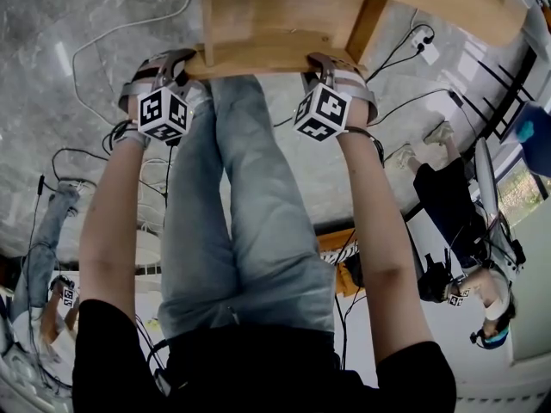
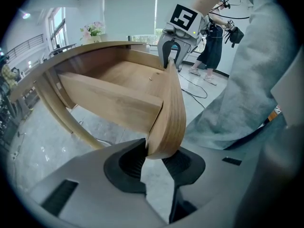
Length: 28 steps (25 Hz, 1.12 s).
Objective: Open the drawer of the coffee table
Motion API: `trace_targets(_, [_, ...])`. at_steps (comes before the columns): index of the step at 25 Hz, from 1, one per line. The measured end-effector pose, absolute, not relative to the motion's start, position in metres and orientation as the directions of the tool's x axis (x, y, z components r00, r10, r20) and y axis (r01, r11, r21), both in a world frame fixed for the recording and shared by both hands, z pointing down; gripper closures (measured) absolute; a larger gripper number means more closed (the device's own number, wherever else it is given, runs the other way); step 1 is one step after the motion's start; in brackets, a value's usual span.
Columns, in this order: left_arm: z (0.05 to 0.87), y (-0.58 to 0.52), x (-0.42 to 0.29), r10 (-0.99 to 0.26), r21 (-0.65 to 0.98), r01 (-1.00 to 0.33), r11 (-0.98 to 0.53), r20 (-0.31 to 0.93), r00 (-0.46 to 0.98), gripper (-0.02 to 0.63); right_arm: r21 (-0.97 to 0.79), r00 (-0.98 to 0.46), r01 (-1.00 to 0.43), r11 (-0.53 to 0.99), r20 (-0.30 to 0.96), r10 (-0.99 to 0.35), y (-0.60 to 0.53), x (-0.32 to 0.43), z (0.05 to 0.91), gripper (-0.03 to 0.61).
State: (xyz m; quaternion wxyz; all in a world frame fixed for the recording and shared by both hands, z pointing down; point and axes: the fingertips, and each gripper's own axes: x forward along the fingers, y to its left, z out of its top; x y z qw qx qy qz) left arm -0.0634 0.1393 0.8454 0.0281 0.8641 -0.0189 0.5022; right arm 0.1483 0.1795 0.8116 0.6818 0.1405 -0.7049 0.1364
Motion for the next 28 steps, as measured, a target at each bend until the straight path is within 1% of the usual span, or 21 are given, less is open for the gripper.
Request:
trace_targets(5, [0.846,0.138,-0.065,-0.018,0.054,-0.132,-0.990,0.872,0.489,0.490,0.009,-0.028,-0.414,0.910,0.999,-0.022,0.180,0.150,0.813,0.460])
trace_targets(6, [0.846,0.138,-0.066,-0.023,0.060,-0.153,-0.986,0.873,0.488,0.488,0.003,-0.025,-0.427,0.904,1.000,-0.016,0.181,0.150,0.814,0.445])
trace_targets(8, [0.847,0.139,-0.068,-0.030,0.073,-0.193,-0.979,0.873,0.486,0.486,-0.006,-0.020,-0.441,0.898,1.000,-0.003,0.182,0.151,0.816,0.389])
trace_targets(9, [0.846,0.139,-0.069,-0.032,0.079,-0.206,-0.975,0.874,0.485,0.484,-0.004,-0.016,-0.440,0.898,1.000,-0.003,0.182,0.152,0.816,0.385])
trace_targets(13, [0.851,0.148,-0.070,-0.013,0.094,-0.201,-0.975,0.879,0.477,0.445,0.009,-0.006,-0.439,0.899,1.000,-0.013,0.183,0.158,0.808,0.382])
trace_targets(17, [0.842,0.152,-0.083,-0.016,0.094,-0.214,-0.972,0.887,0.462,0.443,0.010,-0.012,-0.459,0.888,1.000,-0.017,0.186,0.158,0.790,0.382])
trace_targets(22, [0.790,0.151,-0.126,-0.052,0.064,-0.253,-0.965,0.903,0.426,0.443,0.054,-0.015,-0.493,0.868,0.997,-0.071,0.190,0.141,0.732,0.382])
trace_targets(26, [0.780,0.154,-0.116,-0.067,0.073,-0.288,-0.955,0.891,0.448,0.443,0.062,-0.027,-0.523,0.850,0.996,-0.089,0.188,0.157,0.722,0.382])
trace_targets(28, [0.764,0.155,-0.124,-0.090,0.069,-0.313,-0.947,0.879,0.468,0.445,0.076,-0.040,-0.551,0.831,0.992,-0.117,0.187,0.145,0.707,0.383])
